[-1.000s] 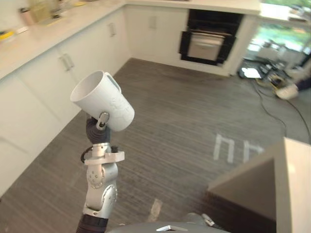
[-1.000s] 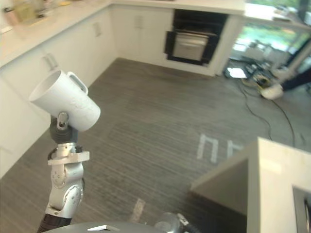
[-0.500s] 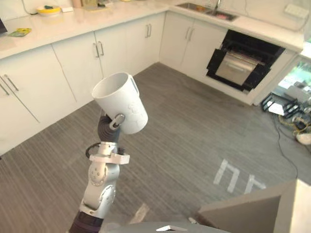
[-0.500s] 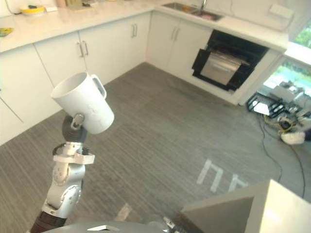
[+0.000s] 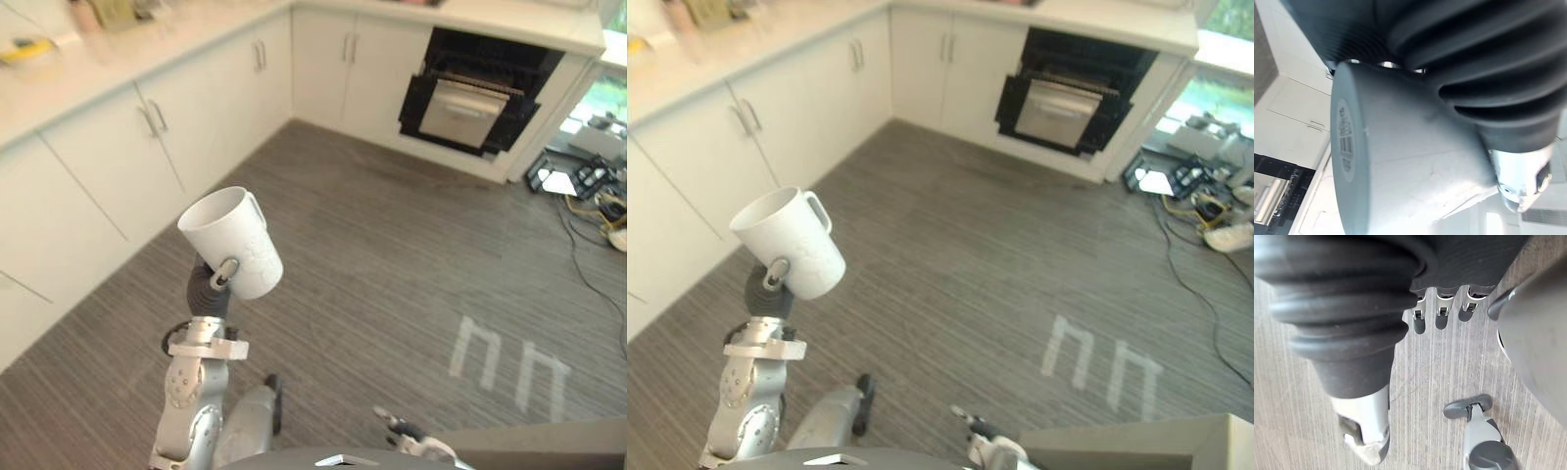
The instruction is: Walk over to the sink, pick up the cup, carry it to the dishwasher, place the cup inside the dishwasher, then close the dishwasher door
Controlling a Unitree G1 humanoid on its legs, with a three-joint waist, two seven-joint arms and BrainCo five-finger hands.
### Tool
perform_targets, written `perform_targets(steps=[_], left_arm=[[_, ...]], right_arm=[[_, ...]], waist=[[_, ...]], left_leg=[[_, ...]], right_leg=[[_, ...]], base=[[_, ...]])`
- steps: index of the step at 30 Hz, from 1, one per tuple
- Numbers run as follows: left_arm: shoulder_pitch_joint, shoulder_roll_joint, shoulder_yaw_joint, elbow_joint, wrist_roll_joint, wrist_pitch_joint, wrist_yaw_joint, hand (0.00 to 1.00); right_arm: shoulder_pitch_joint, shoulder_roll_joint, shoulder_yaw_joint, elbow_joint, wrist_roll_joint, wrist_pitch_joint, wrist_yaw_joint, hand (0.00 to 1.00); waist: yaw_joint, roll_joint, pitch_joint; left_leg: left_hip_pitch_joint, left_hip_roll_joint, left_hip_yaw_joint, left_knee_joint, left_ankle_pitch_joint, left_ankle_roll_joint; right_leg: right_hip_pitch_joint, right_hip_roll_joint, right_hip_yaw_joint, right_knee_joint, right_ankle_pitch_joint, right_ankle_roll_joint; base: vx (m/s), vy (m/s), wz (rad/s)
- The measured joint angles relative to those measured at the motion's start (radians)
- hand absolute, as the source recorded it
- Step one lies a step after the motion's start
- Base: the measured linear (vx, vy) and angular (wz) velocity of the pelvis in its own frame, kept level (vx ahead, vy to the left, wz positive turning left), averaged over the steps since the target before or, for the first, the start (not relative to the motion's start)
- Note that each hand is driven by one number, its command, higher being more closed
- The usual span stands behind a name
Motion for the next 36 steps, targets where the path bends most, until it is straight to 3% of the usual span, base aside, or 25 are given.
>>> perform_targets(steps=[1, 2, 4, 5, 6, 7, 8, 9, 11, 13, 16, 18, 20, 21, 22, 23, 24, 26, 27, 29, 30, 32, 33, 34, 36], left_arm=[[0.0, 0.002, 0.004, 0.01, 0.0, 0.0, -0.001, 1.0], [0.003, 0.01, 0.006, 0.016, -0.001, -0.001, -0.001, 1.0], [-0.005, 0.016, 0.005, -0.004, -0.001, -0.007, -0.004, 1.0], [-0.016, 0.019, 0.001, -0.017, -0.001, -0.008, -0.006, 1.0], [-0.037, 0.02, -0.005, -0.043, -0.001, -0.008, -0.006, 1.0], [-0.043, 0.02, -0.005, -0.055, -0.001, -0.005, -0.004, 1.0], [-0.047, 0.024, -0.01, -0.076, 0.0, 0.002, -0.001, 1.0], [-0.047, 0.031, -0.038, -0.104, 0.008, 0.008, 0.012, 1.0], [-0.048, 0.027, -0.063, -0.108, 0.04, 0.008, 0.047, 1.0], [-0.061, 0.027, -0.081, -0.109, 0.044, 0.011, 0.074, 1.0], [-0.109, 0.027, -0.085, -0.1, 0.046, 0.018, 0.107, 1.0], [-0.133, 0.027, -0.11, -0.09, 0.036, 0.022, 0.114, 1.0], [-0.134, 0.026, -0.155, -0.078, 0.036, 0.034, 0.113, 1.0], [-0.133, 0.025, -0.162, -0.076, 0.036, 0.035, 0.112, 1.0], [-0.127, 0.016, -0.17, -0.069, 0.034, 0.035, 0.112, 1.0], [-0.116, -0.015, -0.175, -0.059, 0.02, 0.039, 0.113, 1.0], [-0.116, -0.02, -0.177, -0.06, 0.018, 0.039, 0.113, 1.0], [-0.109, -0.03, -0.184, -0.06, 0.018, 0.038, 0.118, 1.0], [-0.106, -0.035, -0.193, -0.06, 0.018, 0.038, 0.125, 1.0], [-0.101, -0.033, -0.194, -0.049, 0.019, 0.031, 0.126, 1.0], [-0.104, -0.038, -0.196, 0.0, 0.018, 0.028, 0.115, 1.0], [-0.087, -0.048, -0.196, 0.035, 0.019, 0.028, 0.101, 1.0], [-0.062, -0.053, -0.197, 0.058, 0.018, 0.028, 0.08, 1.0], [-0.056, -0.049, -0.196, 0.06, 0.018, 0.026, 0.074, 1.0], [-0.046, -0.023, -0.196, 0.06, 0.017, 0.008, 0.056, 1.0]], right_arm=[[0.002, 0.003, 0.002, 0.006, -0.005, 0.002, 0.0, 0.0], [0.012, 0.01, 0.002, 0.014, -0.014, 0.002, 0.001, 0.0], [0.036, 0.011, -0.002, 0.015, -0.016, 0.0, 0.005, 0.0], [0.049, 0.017, -0.005, 0.015, -0.027, -0.001, 0.006, 0.0], [0.061, 0.028, -0.013, 0.013, -0.059, -0.01, 0.005, 0.0], [0.063, 0.03, -0.02, 0.006, -0.071, -0.023, 0.007, 0.0], [0.063, 0.032, -0.02, -0.007, -0.085, -0.03, 0.008, 0.0], [0.064, 0.035, -0.019, -0.013, -0.114, -0.04, 0.02, 0.0], [0.077, 0.037, -0.017, -0.046, -0.132, -0.036, 0.044, 0.0], [0.077, 0.043, -0.018, -0.053, -0.133, -0.04, 0.053, 0.0], [0.076, 0.041, -0.021, -0.095, -0.167, -0.041, 0.08, 0.0], [0.078, 0.041, -0.027, -0.116, -0.168, -0.038, 0.088, 0.0], [0.083, 0.034, -0.027, -0.129, -0.169, -0.025, 0.089, 0.0], [0.085, 0.034, -0.025, -0.134, -0.17, -0.019, 0.089, 0.0], [0.09, 0.024, -0.018, -0.155, -0.172, -0.002, 0.089, 0.0], [0.076, -0.011, -0.015, -0.178, -0.175, 0.011, 0.086, 0.0], [0.071, -0.016, -0.014, -0.188, -0.176, 0.02, 0.086, 0.0], [0.065, -0.025, -0.007, -0.216, -0.176, 0.066, 0.087, 0.0], [0.064, -0.035, 0.004, -0.234, -0.178, 0.104, 0.086, 0.0], [0.064, -0.035, 0.01, -0.251, -0.189, 0.126, 0.086, 0.0], [0.062, -0.038, 0.019, -0.254, -0.192, 0.134, 0.083, 0.0], [0.062, -0.037, 0.033, -0.253, -0.188, 0.134, 0.059, 0.0], [0.055, -0.037, 0.047, -0.238, -0.146, 0.129, 0.014, 0.0], [0.055, -0.037, 0.049, -0.229, -0.125, 0.124, -0.003, 0.0], [0.043, -0.032, 0.042, -0.205, -0.086, 0.095, -0.039, 0.0]], waist=[[0.001, -0.009, -0.001], [0.005, -0.034, -0.01], [0.0, -0.047, -0.043], [-0.001, -0.059, -0.059], [0.0, -0.083, -0.061], [-0.003, -0.09, -0.056], [-0.012, -0.098, -0.05], [-0.028, -0.089, -0.041], [-0.04, -0.09, -0.04], [-0.06, -0.088, -0.039], [-0.099, -0.077, -0.037], [-0.116, -0.063, -0.036], [-0.117, -0.05, -0.038], [-0.116, -0.05, -0.038], [-0.113, -0.042, -0.039], [-0.102, 0.016, -0.042], [-0.102, 0.028, -0.041], [-0.102, 0.039, -0.041], [-0.103, 0.059, -0.04], [-0.107, 0.069, -0.04], [-0.109, 0.081, -0.034], [-0.101, 0.067, -0.014], [-0.07, 0.062, -0.012], [-0.056, 0.062, -0.01], [-0.036, 0.058, -0.01]], left_leg=[[0.011, -0.003, 0.012, 0.027, -0.022, 0.014], [0.054, -0.017, 0.052, 0.034, -0.058, 0.034], [0.082, -0.044, 0.086, 0.069, -0.129, 0.062], [0.093, -0.065, 0.105, 0.084, -0.162, 0.078], [0.143, -0.104, 0.138, 0.085, -0.208, 0.103], [0.17, -0.118, 0.144, 0.082, -0.225, 0.112], [0.221, -0.138, 0.139, 0.065, -0.25, 0.124], [0.318, -0.147, 0.129, 0.01, -0.269, 0.136], [0.44, -0.138, 0.116, -0.097, -0.258, 0.14], [0.538, -0.133, 0.087, -0.204, -0.236, 0.137], [0.631, -0.113, 0.011, -0.307, -0.231, 0.126], [0.655, -0.086, -0.049, -0.323, -0.249, 0.095], [0.687, -0.048, -0.122, -0.313, -0.293, 0.032], [0.7, -0.04, -0.134, -0.303, -0.309, 0.017], [0.736, -0.013, -0.151, -0.281, -0.346, 0.0], [0.737, 0.047, -0.146, -0.232, -0.357, -0.018], [0.727, 0.058, -0.145, -0.206, -0.341, -0.034], [0.715, 0.06, -0.134, -0.115, -0.249, -0.024], [0.663, 0.08, -0.123, 0.059, -0.14, -0.068], [0.548, 0.105, -0.105, 0.296, 0.078, -0.12], [0.417, 0.168, -0.041, 0.537, 0.047, -0.072], [0.319, 0.182, -0.002, 0.66, -0.033, 0.0], [0.236, 0.143, 0.018, 0.668, -0.111, 0.013], [0.201, 0.123, 0.022, 0.643, -0.136, 0.019], [0.124, 0.08, 0.066, 0.444, -0.185, 0.036]], right_leg=[[0.008, -0.008, 0.003, 0.021, 0.0, 0.001], [0.007, -0.034, 0.0, 0.098, -0.001, 0.002], [-0.041, -0.063, -0.025, 0.267, 0.004, 0.032], [-0.076, -0.089, -0.054, 0.365, 0.009, 0.072], [-0.144, -0.138, -0.092, 0.555, 0.07, 0.181], [-0.173, -0.157, -0.108, 0.631, 0.128, 0.219], [-0.213, -0.181, -0.134, 0.735, 0.259, 0.225], [-0.288, -0.168, -0.144, 0.91, 0.306, 0.182], [-0.391, -0.115, -0.194, 1.026, 0.218, 0.131], [-0.503, -0.084, -0.283, 0.985, 0.151, 0.105], [-0.645, -0.074, -0.382, 0.686, 0.097, 0.067], [-0.667, -0.064, -0.359, 0.376, 0.16, 0.05], [-0.651, -0.04, -0.209, 0.087, 0.326, 0.053], [-0.645, -0.046, -0.195, 0.061, 0.363, 0.054], [-0.64, -0.046, -0.213, 0.08, 0.489, 0.081], [-0.656, -0.005, -0.267, 0.185, 0.429, 0.082], [-0.668, 0.0, -0.287, 0.227, 0.392, 0.068], [-0.659, 0.018, -0.306, 0.303, 0.293, 0.047], [-0.603, 0.064, -0.306, 0.292, 0.246, 0.027], [-0.543, 0.1, -0.302, 0.249, 0.22, 0.001], [-0.461, 0.134, -0.308, 0.19, 0.198, -0.034], [-0.372, 0.155, -0.291, 0.137, 0.182, -0.056], [-0.29, 0.161, -0.244, 0.079, 0.178, -0.064], [-0.263, 0.159, -0.228, 0.058, 0.178, -0.064], [-0.199, 0.14, -0.176, -0.001, 0.177, -0.063]], base=[[0.43, 0.176, -0.25], [0.47, 0.143, -0.36], [0.47, 0.157, -0.26], [0.44, 0.192, -0.2], [0.43, 0.194, -0.22], [0.42, 0.206, -0.23], [0.42, 0.208, -0.13], [0.51, 0.224, -0.12], [0.44, 0.141, 0.04], [0.4, 0.082, 0.33], [0.45, 0.022, 0.65], [0.49, -0.059, 1.01], [0.58, -0.195, 1.05], [0.65, -0.265, 0.95], [0.82, -0.337, 0.52], [0.68, -0.282, 0.32], [0.68, -0.286, 0.07], [0.63, -0.281, -0.1], [0.69, -0.273, -0.39], [0.55, -0.167, -0.28], [0.46, -0.129, -0.08], [0.44, -0.112, -0.22], [0.41, -0.053, -0.52], [0.4, -0.017, -0.76], [0.35, 0.079, -0.79]])
